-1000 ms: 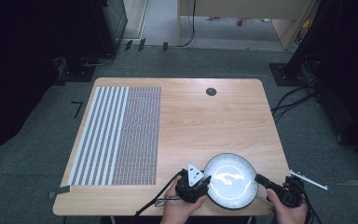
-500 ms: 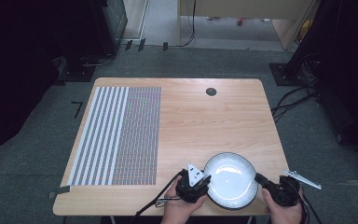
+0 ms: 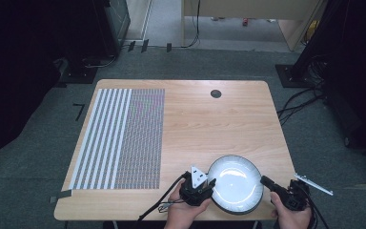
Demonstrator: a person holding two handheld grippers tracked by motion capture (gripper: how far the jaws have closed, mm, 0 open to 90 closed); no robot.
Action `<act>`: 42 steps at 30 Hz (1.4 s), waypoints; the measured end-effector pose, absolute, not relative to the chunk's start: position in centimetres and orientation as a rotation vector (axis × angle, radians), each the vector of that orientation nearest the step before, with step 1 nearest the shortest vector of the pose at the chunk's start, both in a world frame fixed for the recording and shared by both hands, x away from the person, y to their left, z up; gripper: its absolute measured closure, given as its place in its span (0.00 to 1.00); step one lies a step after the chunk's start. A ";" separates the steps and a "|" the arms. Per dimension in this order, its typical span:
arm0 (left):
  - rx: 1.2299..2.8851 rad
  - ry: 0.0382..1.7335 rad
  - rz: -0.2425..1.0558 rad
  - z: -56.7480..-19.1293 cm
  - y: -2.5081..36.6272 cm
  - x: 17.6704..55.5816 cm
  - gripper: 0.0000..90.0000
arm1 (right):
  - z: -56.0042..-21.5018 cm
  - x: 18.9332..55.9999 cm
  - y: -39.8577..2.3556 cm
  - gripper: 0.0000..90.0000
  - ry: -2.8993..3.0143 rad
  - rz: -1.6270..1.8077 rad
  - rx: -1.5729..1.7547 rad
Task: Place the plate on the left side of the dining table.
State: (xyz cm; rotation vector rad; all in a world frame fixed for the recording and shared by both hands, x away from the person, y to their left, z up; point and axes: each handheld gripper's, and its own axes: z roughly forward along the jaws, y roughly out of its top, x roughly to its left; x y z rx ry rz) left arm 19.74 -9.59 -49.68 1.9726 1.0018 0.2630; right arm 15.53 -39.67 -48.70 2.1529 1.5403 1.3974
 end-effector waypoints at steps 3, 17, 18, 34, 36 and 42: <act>1.974 1.000 0.268 -49.7 -9.6 19.7 0.74 | -48.3 15.3 -39.8 0.99 1.528 1.427 2.137; 1.967 1.011 0.275 -49.9 -9.7 19.6 0.73 | -48.6 15.6 -39.6 0.98 1.615 1.349 2.183; 1.967 1.011 0.275 -49.9 -9.7 19.6 0.73 | -48.6 15.6 -39.6 0.96 1.612 1.351 2.183; 1.960 1.016 0.269 -49.9 -9.7 19.7 0.73 | -47.5 15.9 -38.2 0.92 1.736 1.159 2.081; 1.959 1.016 0.270 -49.9 -9.7 19.7 0.73 | -47.4 16.0 -38.3 0.91 1.756 1.162 2.093; 1.959 1.011 0.270 -49.9 -9.7 19.7 0.73 | -46.5 16.6 -37.7 0.86 1.836 1.035 2.101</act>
